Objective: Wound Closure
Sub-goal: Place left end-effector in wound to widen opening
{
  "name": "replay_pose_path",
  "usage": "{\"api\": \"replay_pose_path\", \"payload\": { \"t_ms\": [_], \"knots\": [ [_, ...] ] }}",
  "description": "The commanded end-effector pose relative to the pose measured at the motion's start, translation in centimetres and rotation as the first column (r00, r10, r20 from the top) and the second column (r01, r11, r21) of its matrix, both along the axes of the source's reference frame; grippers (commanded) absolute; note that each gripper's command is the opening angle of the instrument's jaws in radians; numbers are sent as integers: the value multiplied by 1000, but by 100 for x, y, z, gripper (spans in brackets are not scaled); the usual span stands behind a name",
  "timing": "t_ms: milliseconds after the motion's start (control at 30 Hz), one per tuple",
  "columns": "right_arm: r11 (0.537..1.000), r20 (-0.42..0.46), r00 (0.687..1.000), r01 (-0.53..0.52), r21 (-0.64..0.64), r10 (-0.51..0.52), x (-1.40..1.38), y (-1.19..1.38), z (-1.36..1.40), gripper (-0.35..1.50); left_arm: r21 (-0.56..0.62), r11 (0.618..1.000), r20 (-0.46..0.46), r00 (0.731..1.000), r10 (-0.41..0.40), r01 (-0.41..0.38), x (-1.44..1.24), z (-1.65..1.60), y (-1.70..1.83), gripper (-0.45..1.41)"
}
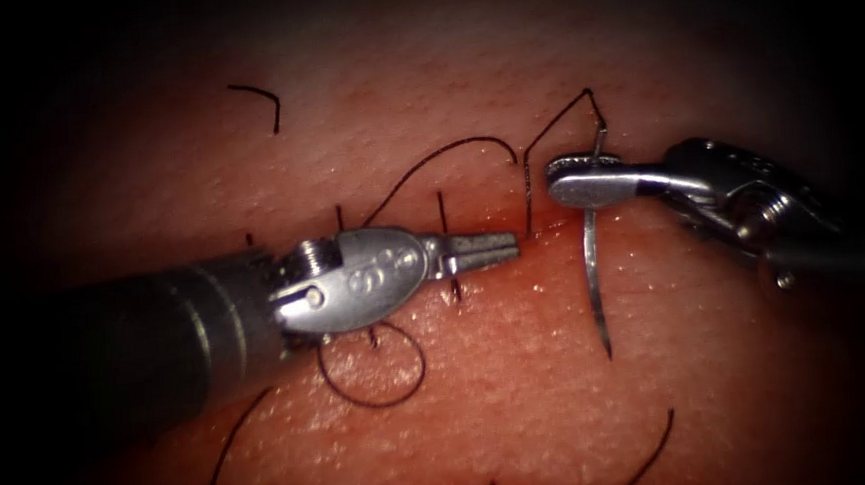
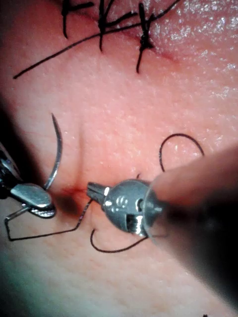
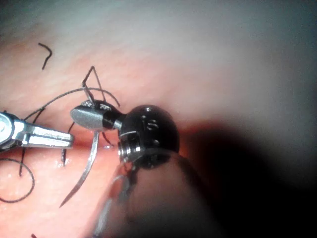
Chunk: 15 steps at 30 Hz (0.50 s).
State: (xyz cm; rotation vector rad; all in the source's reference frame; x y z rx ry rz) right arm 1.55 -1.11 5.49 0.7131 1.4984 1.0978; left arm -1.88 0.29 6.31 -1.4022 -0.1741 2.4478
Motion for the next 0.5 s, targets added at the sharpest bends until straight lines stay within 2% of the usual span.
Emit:
{"api": "replay_pose_path", "payload": {
  "t_ms": [33, 133, 200, 267, 367, 500],
  "knots": [
    [1000, 1, 1000, -2, -11, 2, 7, 3, 4, -35, -4, 1000, 0, 1000, 4, -4, -5, 5, 4, -45],
    [998, -16, 1000, -16, -61, 15, 8, 4, 0, -35, 52, 997, -90, 994, 56, -51, -10, 23, 2, -45],
    [998, -17, 1000, -18, -66, 17, 8, 5, -1, -35, 67, 995, -106, 992, 75, -68, -11, 26, 1, -45],
    [993, 5, 999, -49, -110, 50, 8, 8, -6, -35, 131, 983, -185, 971, 152, -129, -14, 39, -5, -45],
    [987, 3, 998, -58, -150, 59, 8, 8, -9, -35, 136, 984, -200, 969, 145, -119, -15, 46, 3, -45],
    [976, -5, 1000, 0, -220, -1, 9, 4, -13, -35, 129, 987, -230, 965, 128, -100, -14, 57, 13, -45]
  ]
}}
